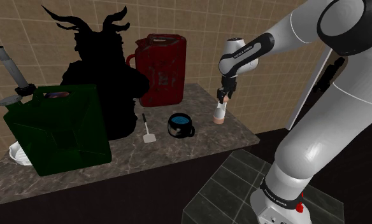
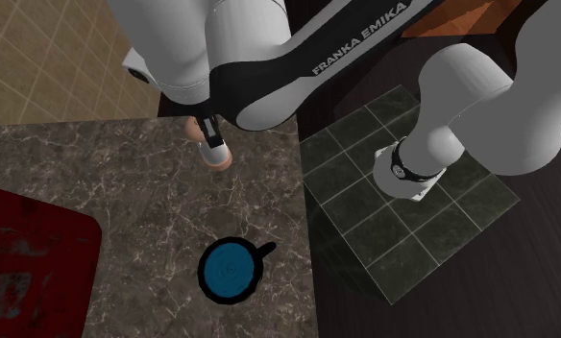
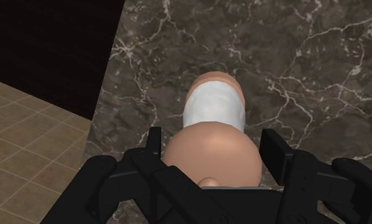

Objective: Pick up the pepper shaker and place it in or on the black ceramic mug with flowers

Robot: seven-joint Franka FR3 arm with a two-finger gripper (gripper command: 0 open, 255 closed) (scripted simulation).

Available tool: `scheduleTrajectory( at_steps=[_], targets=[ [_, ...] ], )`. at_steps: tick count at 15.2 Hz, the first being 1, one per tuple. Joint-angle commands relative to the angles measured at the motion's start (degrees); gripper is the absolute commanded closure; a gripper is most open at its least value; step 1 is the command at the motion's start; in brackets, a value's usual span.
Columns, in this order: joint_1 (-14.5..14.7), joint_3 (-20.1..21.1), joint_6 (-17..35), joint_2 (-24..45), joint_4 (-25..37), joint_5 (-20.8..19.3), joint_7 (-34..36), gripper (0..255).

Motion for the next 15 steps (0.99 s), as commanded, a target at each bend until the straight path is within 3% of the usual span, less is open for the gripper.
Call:
scheduleTrajectory(
  at_steps=[1,15],
  targets=[
    [0.02,0.08,-0.82,-0.41,0.38,0.01,-0.07,255],
    [0.33,1.25,-12.09,-5.03,7.18,0.29,-1.11,255]
  ],
)
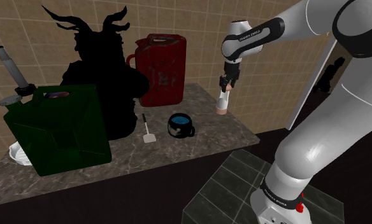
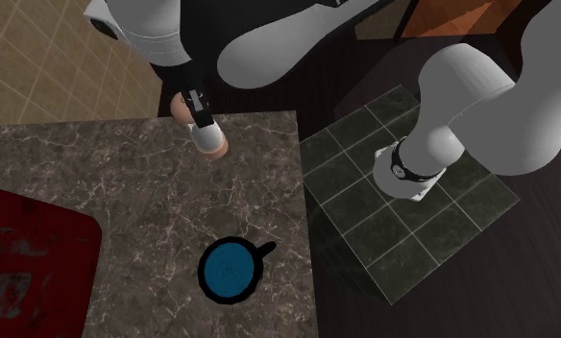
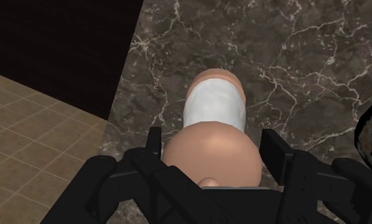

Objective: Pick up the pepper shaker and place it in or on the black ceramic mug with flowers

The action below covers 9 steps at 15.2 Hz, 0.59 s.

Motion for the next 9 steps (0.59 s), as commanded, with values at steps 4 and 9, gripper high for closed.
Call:
scheduleTrajectory(
  at_steps=[4,9],
  targets=[
    [0.15,0.45,-4.06,-1.17,2.92,0.20,-0.42,255],
    [0.29,0.83,-7.92,-1.87,6.11,0.48,-0.92,255]
  ],
)
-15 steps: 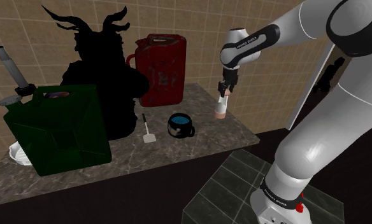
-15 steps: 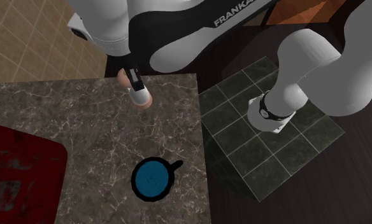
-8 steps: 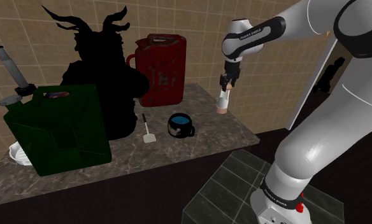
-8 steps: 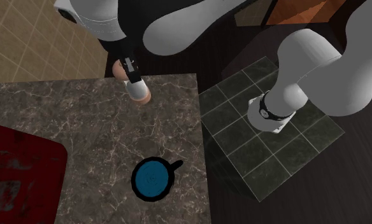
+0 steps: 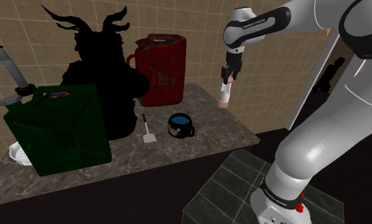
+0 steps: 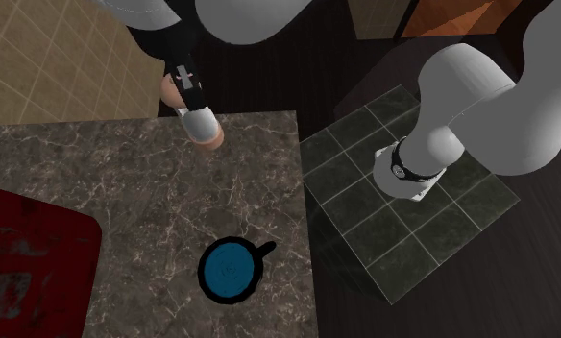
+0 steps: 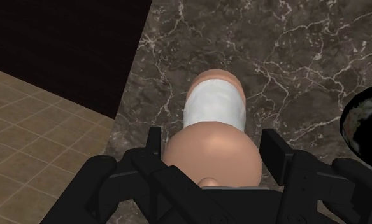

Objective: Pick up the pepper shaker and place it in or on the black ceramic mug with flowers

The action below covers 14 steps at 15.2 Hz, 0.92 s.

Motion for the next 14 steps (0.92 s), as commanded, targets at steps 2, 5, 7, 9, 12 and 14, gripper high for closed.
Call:
scheduleTrajectory(
  at_steps=[2,5,7,9,12,14],
  targets=[
    [0.09,0.21,-2.38,-0.29,2.11,0.20,-0.35,255],
    [0.18,0.40,-4.66,-0.47,4.24,0.38,-0.68,255],
    [0.25,0.53,-6.18,-0.52,5.72,0.51,-0.91,255],
    [0.29,0.61,-7.27,-0.53,6.81,0.61,-1.09,255],
    [1.76,3.62,-9.45,-1.80,6.85,0.83,2.93,255],
    [2.74,5.62,-10.89,-2.32,7.21,1.16,5.54,255]
  ],
)
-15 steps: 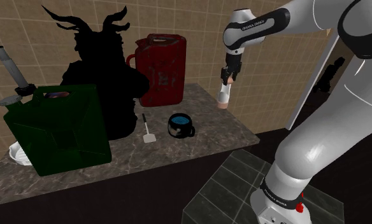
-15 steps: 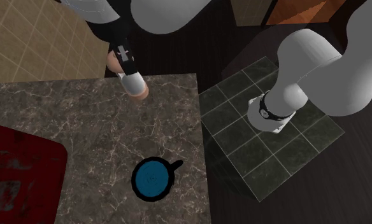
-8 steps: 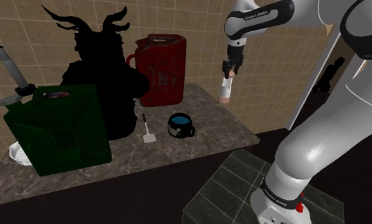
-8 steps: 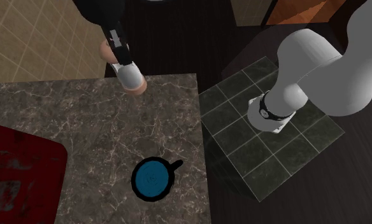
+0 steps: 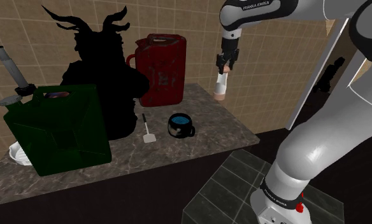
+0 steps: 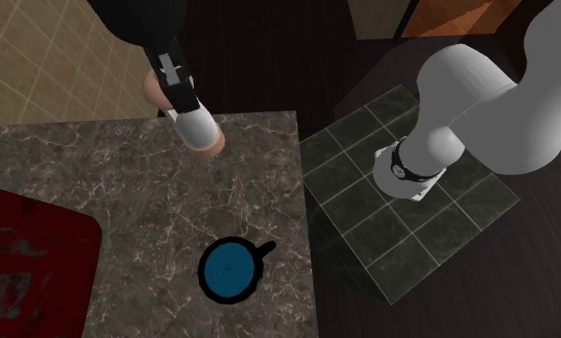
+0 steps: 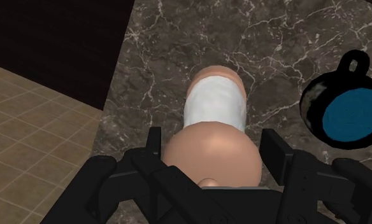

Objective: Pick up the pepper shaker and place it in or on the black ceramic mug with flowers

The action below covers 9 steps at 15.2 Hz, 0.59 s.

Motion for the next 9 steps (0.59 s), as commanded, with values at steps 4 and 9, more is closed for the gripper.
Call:
scheduleTrajectory(
  at_steps=[4,9],
  targets=[
    [2.55,4.85,-3.60,-0.44,1.74,1.10,6.44,255],
    [5.13,9.48,-7.18,0.66,5.09,2.47,12.63,255]
  ],
)
